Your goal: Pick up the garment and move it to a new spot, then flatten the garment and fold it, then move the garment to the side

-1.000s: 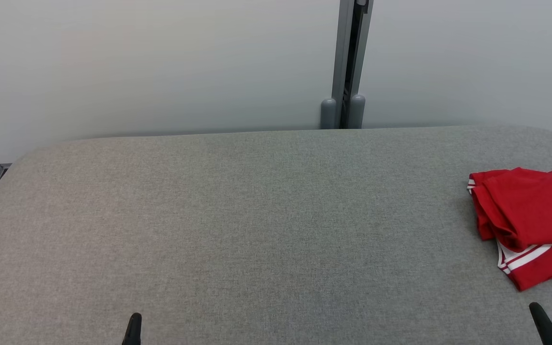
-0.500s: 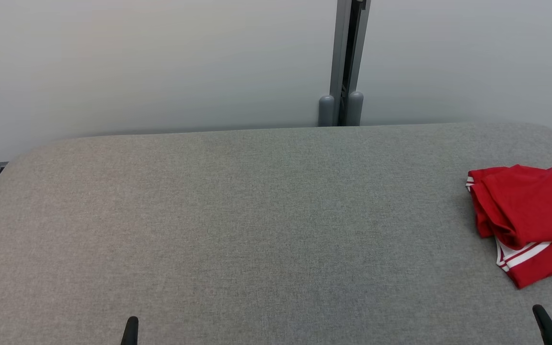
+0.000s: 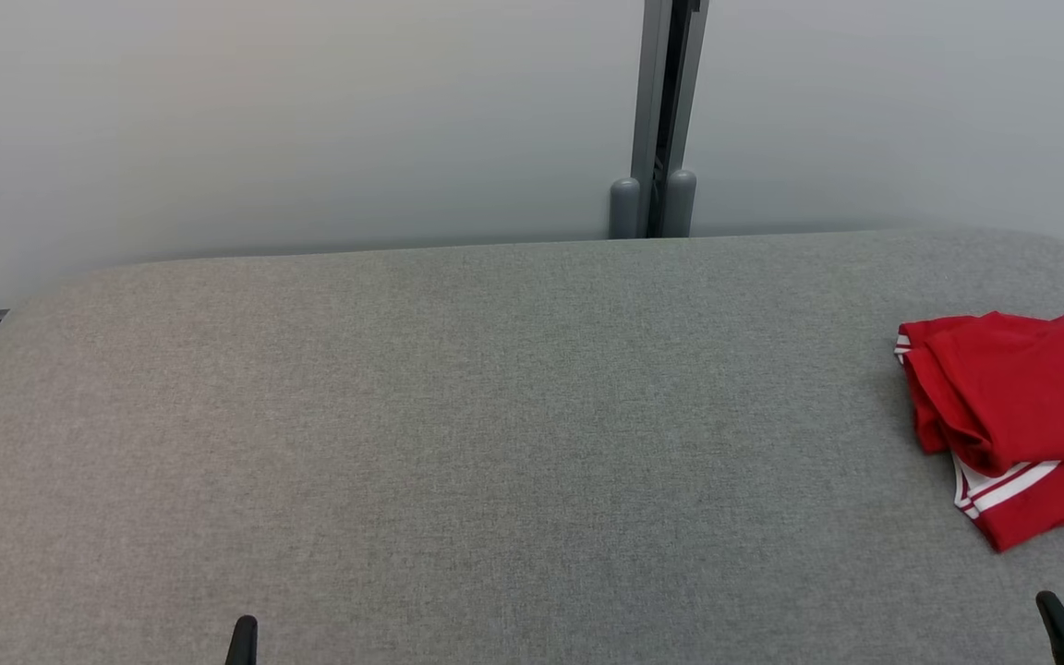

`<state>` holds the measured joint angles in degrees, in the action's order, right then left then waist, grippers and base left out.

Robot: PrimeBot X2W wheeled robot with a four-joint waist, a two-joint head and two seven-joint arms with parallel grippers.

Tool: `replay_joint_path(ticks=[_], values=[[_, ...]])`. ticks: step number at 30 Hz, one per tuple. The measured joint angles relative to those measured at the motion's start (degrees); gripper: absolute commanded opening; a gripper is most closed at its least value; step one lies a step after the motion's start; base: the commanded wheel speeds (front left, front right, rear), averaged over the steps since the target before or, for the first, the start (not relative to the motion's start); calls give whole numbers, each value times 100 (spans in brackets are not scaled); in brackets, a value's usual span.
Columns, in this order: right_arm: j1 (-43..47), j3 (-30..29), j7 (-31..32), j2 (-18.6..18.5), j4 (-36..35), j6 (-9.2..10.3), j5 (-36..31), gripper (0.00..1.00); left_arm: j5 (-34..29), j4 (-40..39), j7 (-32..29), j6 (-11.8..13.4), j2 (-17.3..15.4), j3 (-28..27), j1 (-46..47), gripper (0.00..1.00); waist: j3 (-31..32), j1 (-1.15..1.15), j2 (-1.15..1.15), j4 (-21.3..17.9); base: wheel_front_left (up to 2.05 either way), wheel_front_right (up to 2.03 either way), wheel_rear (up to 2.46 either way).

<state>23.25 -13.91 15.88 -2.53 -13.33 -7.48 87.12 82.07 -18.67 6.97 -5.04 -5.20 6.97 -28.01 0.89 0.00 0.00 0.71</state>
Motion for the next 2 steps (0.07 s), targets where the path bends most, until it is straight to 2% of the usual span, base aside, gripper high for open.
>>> replay_joint_path(ticks=[2], values=[[24, -12, 24, -1, -21, 0, 100, 0, 67, -40, -23, -9, 15, -16, -8, 0, -7, 0, 0, -5, 0, 0, 0]])
